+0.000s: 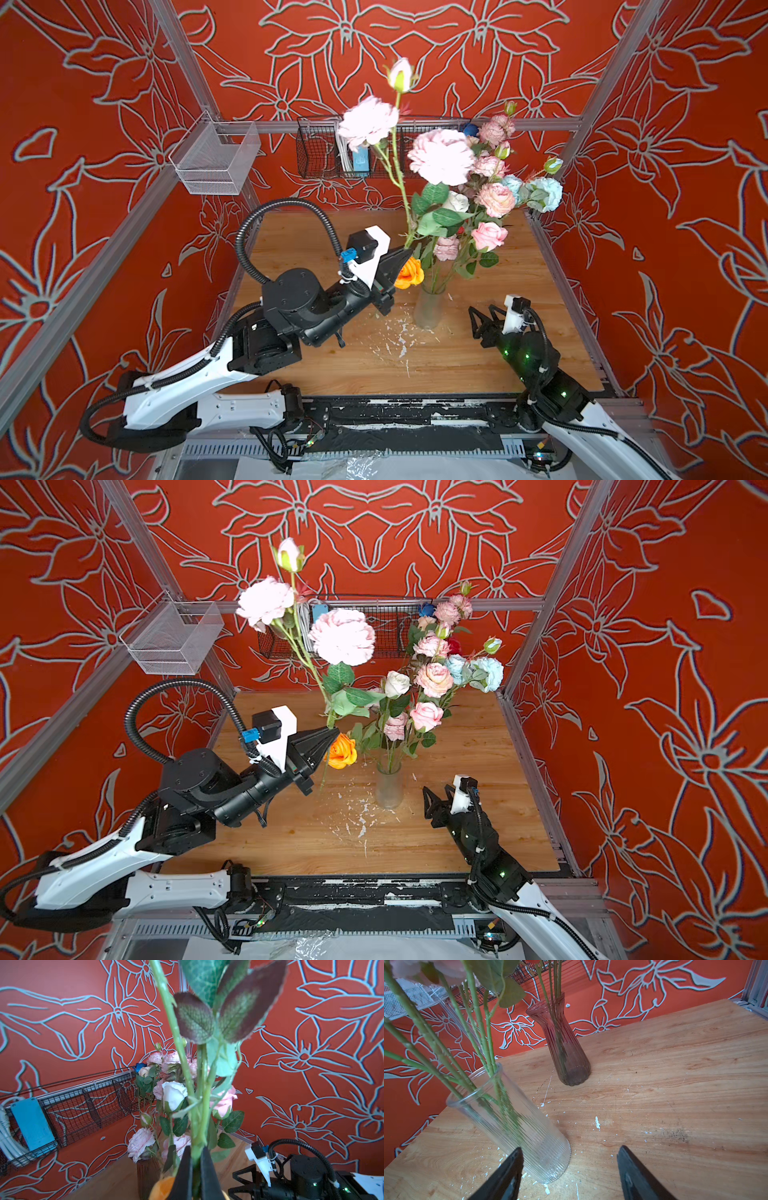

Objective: Arrange the flowers into the vase
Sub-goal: 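Carry the pink rose spray up over the clear vase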

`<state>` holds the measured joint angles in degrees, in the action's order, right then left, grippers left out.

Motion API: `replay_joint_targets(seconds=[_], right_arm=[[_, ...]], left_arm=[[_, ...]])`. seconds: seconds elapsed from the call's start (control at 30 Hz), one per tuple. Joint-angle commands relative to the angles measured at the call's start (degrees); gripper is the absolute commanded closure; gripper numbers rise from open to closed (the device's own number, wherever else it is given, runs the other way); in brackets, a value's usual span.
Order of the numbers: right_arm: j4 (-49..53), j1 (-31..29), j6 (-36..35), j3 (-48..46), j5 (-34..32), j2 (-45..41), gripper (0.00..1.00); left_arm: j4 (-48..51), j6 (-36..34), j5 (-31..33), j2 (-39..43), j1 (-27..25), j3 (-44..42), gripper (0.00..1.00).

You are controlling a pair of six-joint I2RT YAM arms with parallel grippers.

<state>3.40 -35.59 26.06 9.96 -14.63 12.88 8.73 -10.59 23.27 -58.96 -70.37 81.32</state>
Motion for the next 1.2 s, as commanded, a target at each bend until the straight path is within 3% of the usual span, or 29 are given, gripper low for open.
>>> replay_joint_targets(seconds=[0.0,0.13,0.47,0.77,1.07,1.17], right_arm=[[0.20,0.34,0.32,0.15,-1.52,-0.55,0.27],[0.07,0.28,0.39,0.15,-1.27,-0.66,0.27],[-0.01,0.32,0.31,0.33,-1.18,0.09,0.27],[-0.39,0.27,0.39,0.32,-0.97,0.66,0.27],[-0.26,0.32,0.28,0.21,-1.67,0.87,0.27],[-0.05,0.33,0.13,0.24,-2.04,0.94,0.27]], left_arm=[[3.90,-3.88,8.20,-2.11,-2.81,4.33,1.00],[2.82,-1.80,10.19,0.10,-2.84,3.15,1.00],[10.07,4.24,6.13,0.00,-2.84,8.22,1.00],[15.68,12.80,5.58,7.25,-2.84,1.85,1.00],[15.01,17.46,-2.75,9.04,-3.62,-3.30,1.00],[8.21,16.72,-5.96,7.67,-4.16,-4.61,1.00]])
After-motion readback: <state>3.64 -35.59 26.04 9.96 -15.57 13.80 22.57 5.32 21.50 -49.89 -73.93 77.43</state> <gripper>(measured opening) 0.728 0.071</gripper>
